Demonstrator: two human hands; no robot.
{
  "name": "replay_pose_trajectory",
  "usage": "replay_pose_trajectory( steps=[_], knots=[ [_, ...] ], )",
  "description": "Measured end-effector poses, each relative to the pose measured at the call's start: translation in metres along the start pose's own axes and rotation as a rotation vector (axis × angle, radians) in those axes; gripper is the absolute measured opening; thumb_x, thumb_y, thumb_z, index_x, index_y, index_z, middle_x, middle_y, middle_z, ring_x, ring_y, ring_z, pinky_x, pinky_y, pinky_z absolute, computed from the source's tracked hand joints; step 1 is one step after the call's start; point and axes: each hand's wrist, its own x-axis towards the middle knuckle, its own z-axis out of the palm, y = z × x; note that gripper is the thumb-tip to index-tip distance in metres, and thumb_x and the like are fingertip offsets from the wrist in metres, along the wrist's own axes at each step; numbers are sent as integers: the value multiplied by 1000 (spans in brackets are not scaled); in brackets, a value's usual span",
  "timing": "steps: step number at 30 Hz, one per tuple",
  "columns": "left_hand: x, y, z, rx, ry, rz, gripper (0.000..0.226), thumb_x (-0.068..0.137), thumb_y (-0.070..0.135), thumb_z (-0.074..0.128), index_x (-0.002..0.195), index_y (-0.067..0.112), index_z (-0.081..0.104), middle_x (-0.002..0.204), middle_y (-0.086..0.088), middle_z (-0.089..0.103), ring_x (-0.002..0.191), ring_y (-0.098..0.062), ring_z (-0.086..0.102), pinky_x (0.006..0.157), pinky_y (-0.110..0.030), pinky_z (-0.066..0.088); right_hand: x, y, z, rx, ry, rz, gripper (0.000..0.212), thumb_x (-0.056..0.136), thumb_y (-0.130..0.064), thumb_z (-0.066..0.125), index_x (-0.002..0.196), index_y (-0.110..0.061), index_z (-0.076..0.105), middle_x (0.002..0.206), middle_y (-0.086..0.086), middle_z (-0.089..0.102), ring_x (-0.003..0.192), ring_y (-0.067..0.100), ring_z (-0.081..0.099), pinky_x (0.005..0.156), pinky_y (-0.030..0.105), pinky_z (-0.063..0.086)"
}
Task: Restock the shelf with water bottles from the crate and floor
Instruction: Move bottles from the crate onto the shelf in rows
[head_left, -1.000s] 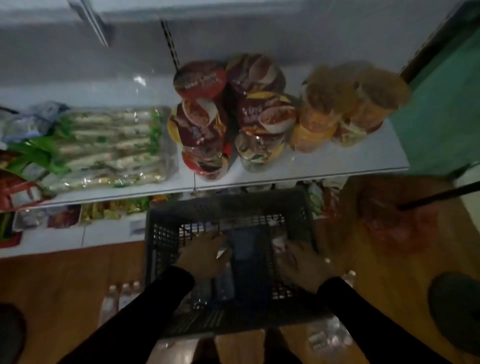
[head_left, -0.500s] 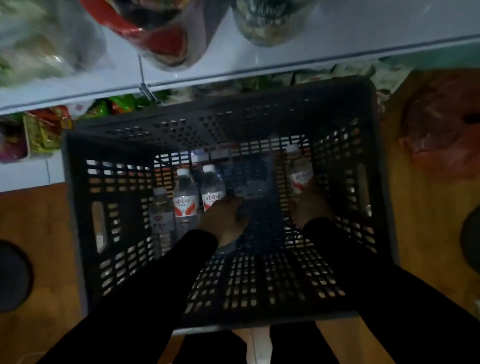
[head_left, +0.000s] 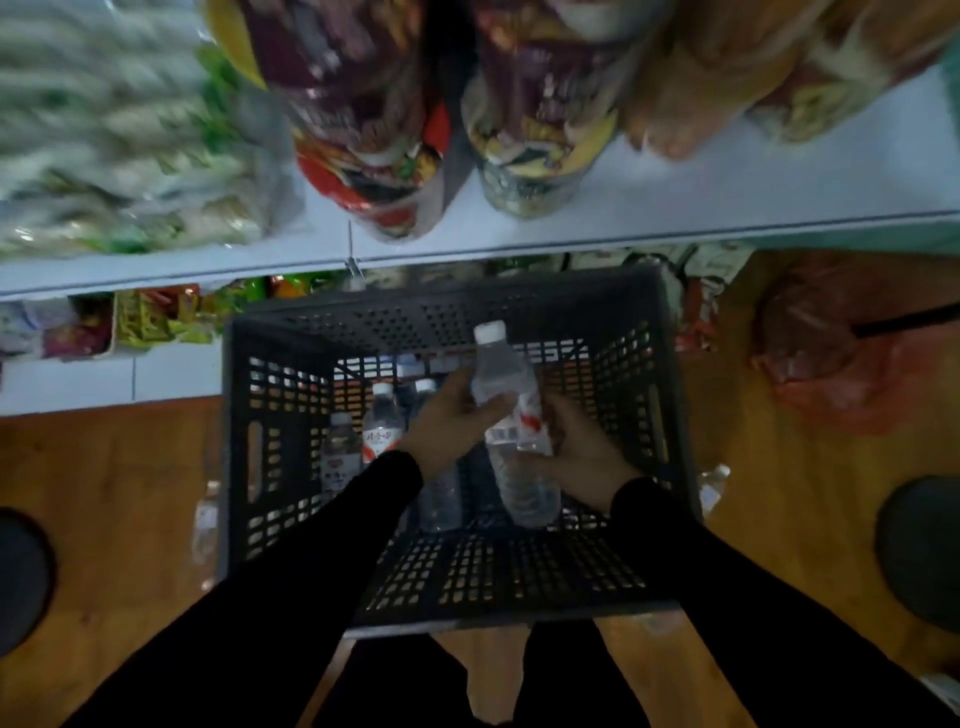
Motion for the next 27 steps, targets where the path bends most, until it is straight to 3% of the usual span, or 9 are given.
replay_pose_trajectory(
  steps=[3, 7, 12, 14, 16, 18, 20, 23, 27],
  knots=[
    [-33, 45, -19, 4, -6, 129, 52, 89, 45, 67, 136, 35, 48, 129, 15, 60, 114, -6, 60, 96, -32, 51, -25, -52, -13, -23, -68, -82, 84, 67, -52, 87, 137, -38, 44, 136, -13, 56, 124, 12, 56, 103, 44, 48],
    [-86, 119, -41, 111, 99, 326, 53, 79, 37, 80, 124, 32, 53, 118, 7, 64, 104, -11, 64, 88, -40, 55, -63, -136, -32, -83, -46, -224, 84, 78, -33, 83, 146, -31, 33, 142, -14, 48, 128, 9, 50, 104, 34, 45],
    [-159, 216, -56, 200, 149, 630, 56, 67, 32, 88, 114, 39, 58, 112, 12, 68, 104, -8, 65, 91, -36, 54, -120, -225, -49, -66, 111, -481, 73, 78, -16, 84, 138, -29, 44, 131, -16, 62, 121, 2, 58, 97, 24, 49],
    [-185, 253, -59, 229, 131, 729, 58, 71, 25, 85, 121, 34, 57, 114, 15, 68, 106, -5, 64, 91, -29, 53, -147, -262, -55, -54, 203, -583, 68, 76, -22, 85, 131, -39, 49, 125, -23, 63, 116, -2, 59, 94, 20, 50],
    [-214, 292, -61, 279, 150, 828, 56, 76, 23, 82, 125, 33, 57, 114, 20, 67, 106, 3, 62, 89, -19, 50, -172, -297, -63, -52, 289, -689, 62, 73, -35, 86, 126, -43, 54, 125, -17, 65, 116, 5, 62, 96, 33, 53],
    [-236, 329, -67, 313, 247, 950, 51, 80, 30, 78, 127, 34, 57, 115, 17, 67, 107, 2, 62, 93, -22, 50, -194, -330, -75, -46, 357, -777, 59, 71, -41, 86, 122, -40, 57, 121, -9, 69, 113, 12, 66, 93, 42, 54],
    [-253, 362, -74, 313, 352, 1042, 43, 85, 36, 72, 126, 31, 60, 113, 11, 68, 105, -2, 63, 96, -28, 51, -214, -362, -88, -52, 457, -838, 59, 67, -43, 87, 118, -34, 59, 110, -11, 73, 102, 8, 69, 87, 37, 57],
    [-263, 400, -88, 536, 569, 1018, 45, 92, 45, 59, 134, 28, 54, 124, 7, 64, 113, -5, 58, 101, -27, 45, -239, -401, -113, -95, 597, -897, 57, 71, -37, 86, 121, -31, 59, 102, -17, 73, 92, -3, 68, 76, 17, 54],
    [-234, 419, -111, 899, 738, 748, 60, 96, 52, 47, 145, 19, 41, 144, -7, 48, 129, -24, 46, 103, -32, 35, -259, -435, -148, -119, 811, -965, 53, 73, -40, 84, 117, -31, 56, 102, -21, 67, 92, -4, 65, 81, 18, 52]
  ],
)
